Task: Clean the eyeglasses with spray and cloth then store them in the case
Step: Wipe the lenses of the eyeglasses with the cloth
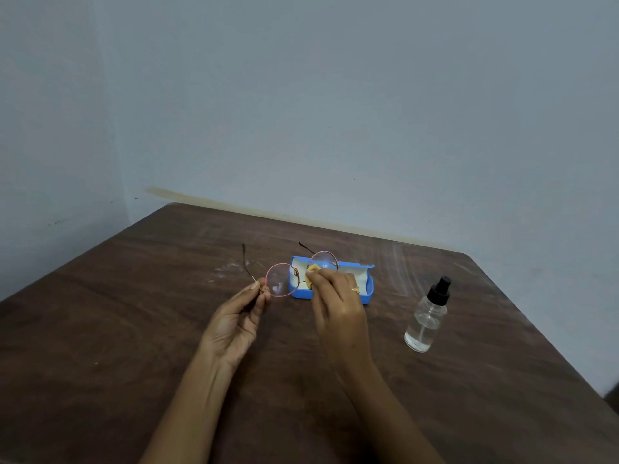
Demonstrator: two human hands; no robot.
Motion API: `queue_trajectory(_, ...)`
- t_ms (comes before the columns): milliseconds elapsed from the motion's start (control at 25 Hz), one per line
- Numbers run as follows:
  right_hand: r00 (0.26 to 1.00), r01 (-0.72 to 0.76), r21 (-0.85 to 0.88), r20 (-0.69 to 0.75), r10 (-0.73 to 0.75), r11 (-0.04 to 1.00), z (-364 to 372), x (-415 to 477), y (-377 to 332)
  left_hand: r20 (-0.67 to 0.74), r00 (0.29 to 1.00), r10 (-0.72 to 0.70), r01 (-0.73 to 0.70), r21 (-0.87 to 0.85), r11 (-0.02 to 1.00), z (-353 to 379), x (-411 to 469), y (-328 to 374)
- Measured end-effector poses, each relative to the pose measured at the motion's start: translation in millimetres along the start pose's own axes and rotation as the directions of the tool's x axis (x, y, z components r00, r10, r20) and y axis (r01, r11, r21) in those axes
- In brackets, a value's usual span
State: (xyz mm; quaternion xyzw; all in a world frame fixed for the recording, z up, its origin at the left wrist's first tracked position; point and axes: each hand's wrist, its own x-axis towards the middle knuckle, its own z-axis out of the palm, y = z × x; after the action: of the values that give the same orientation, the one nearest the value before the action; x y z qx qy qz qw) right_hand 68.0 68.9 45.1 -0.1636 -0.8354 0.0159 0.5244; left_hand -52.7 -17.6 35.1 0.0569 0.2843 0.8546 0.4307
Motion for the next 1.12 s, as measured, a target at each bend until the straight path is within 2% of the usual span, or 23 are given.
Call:
queue_trajectory(200, 0.997, -0.071, 0.011, 0.020, 0.070, 0.997, -7.2, -0.7, 5.3, -0.015, 1.000, -0.009, 0.008, -0.028, 1.000, -1.4, 0.2, 0.9)
queue_trajectory(440, 0.954, -0.291, 0.102, -0.048, 0.296, 0.951, -10.1, 14.1, 2.3, -0.017, 0.999, 0.033, -0.032, 0.045, 0.998, -2.1, 2.5, -1.8)
queue_trajectory(560, 0.938, -0.334, 0.122, -0.058, 0.343, 0.935, -9.8, 22.0, 0.2, -0.004, 0.999, 0.040, -0.039, 0.061, 0.997, -2.1, 3.6, -1.6)
queue_trajectory(920, 0.999, -0.049, 0.020, 0.022, 0.049, 0.999, -4.3, 11.9, -6.0, -0.021, 0.999, 0.028, -0.028, -0.008, 1.000, 0.0, 3.5, 0.2)
queue_trajectory(1120, 0.996, -0.022, -0.017, 0.089, 0.024, 1.000, -7.8, 0.8, -1.3, -0.028, 1.000, 0.002, -0.003, -0.049, 0.999, -0.1, 4.2, 0.1)
